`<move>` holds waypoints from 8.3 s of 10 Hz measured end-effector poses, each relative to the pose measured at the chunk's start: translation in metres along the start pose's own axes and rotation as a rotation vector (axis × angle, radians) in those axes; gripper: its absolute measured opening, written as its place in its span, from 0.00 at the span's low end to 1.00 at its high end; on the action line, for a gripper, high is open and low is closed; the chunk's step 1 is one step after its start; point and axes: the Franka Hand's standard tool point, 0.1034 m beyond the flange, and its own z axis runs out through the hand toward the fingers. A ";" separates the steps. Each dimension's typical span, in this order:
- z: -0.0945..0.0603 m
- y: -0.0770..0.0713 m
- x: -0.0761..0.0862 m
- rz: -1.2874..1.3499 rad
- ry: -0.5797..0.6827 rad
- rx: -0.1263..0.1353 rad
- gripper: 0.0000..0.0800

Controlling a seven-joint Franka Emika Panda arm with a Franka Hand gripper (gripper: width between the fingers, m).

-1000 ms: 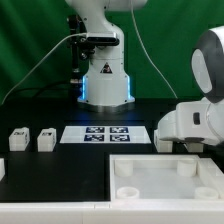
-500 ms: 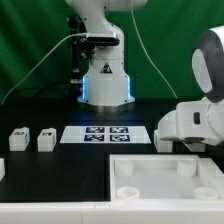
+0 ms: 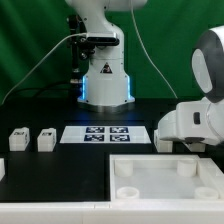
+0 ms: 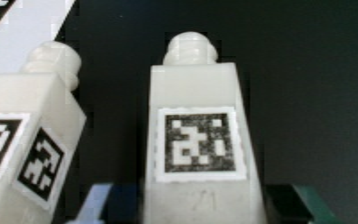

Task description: Assemble one leg

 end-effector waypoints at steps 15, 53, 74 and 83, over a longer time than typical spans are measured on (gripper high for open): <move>-0.170 0.054 -0.093 0.040 1.092 0.148 0.37; -0.234 0.049 0.023 -0.075 1.522 0.172 0.37; -0.218 0.077 0.070 -0.079 1.536 0.106 0.37; -0.217 0.078 0.071 -0.065 1.572 0.101 0.80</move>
Offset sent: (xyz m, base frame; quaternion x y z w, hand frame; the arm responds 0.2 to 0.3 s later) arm 0.0157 -0.0088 0.0286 0.0068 0.1416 -0.0307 0.9894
